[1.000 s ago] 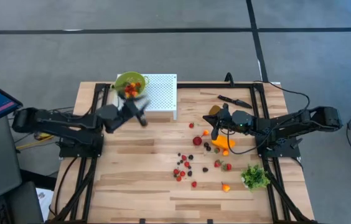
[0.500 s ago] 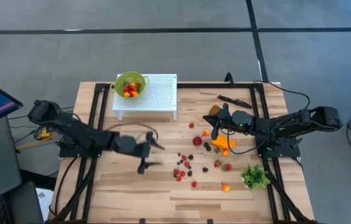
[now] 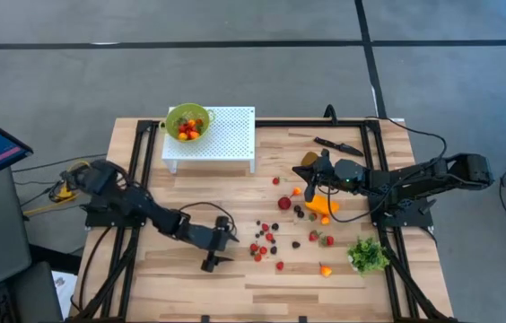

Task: Pick & Place Fruit
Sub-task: Put the strawberry into the green strainer bowl on the shelf

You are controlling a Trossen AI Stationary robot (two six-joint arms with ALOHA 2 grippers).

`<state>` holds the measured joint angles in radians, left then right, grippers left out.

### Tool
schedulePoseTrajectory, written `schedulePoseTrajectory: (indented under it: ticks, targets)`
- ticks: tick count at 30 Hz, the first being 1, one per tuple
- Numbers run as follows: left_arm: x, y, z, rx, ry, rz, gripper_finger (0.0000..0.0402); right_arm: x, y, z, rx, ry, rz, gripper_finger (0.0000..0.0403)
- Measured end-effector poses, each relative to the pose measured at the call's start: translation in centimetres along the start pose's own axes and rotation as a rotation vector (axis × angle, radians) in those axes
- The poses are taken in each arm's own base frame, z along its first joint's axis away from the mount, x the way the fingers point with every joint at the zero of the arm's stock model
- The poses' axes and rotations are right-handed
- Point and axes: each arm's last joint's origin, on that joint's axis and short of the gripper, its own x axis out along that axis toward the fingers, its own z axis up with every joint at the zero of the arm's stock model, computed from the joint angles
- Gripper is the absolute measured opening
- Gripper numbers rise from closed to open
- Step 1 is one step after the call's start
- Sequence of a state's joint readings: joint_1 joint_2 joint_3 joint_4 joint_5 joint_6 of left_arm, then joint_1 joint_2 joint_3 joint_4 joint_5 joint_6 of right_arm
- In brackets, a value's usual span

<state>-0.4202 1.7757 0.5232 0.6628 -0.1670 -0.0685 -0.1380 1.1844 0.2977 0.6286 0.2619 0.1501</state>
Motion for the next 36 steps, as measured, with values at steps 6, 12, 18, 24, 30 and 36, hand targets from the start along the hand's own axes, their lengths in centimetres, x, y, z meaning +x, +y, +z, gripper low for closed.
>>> schedulePoseTrajectory:
  ticks: [6, 12, 18, 24, 30, 36]
  targets:
    - [0.9, 0.2, -0.6, -0.021, -0.027, 0.084, 0.0296, 0.0, 0.0, 0.0, 0.0, 0.0, 0.0, 0.0006]
    - [2.4, -0.1, -0.7, -0.028, -0.053, 0.088, 0.0296, 0.0, 0.0, 0.0, 0.0, 0.0, 0.0, 0.0006]
    - [4.5, -0.6, -0.5, -0.033, -0.068, 0.061, 0.0296, 0.0, 0.0, 0.0, 0.0, 0.0, 0.0, 0.0006]
    - [4.7, -0.9, -0.2, -0.03, -0.071, 0.056, 0.0286, 0.0, 0.0, 0.0, 0.0, 0.0, 0.0, 0.0006]
    - [4.7, -1.0, -0.2, -0.055, -0.07, 0.048, 0.0214, 0.0, 0.0, 0.0, 0.0, 0.0, 0.0, 0.0006]
    - [4.7, -1.0, -0.3, -0.072, -0.074, 0.054, 0.0146, 0.0, 0.0, 0.0, 0.0, 0.0, 0.0, 0.0006]
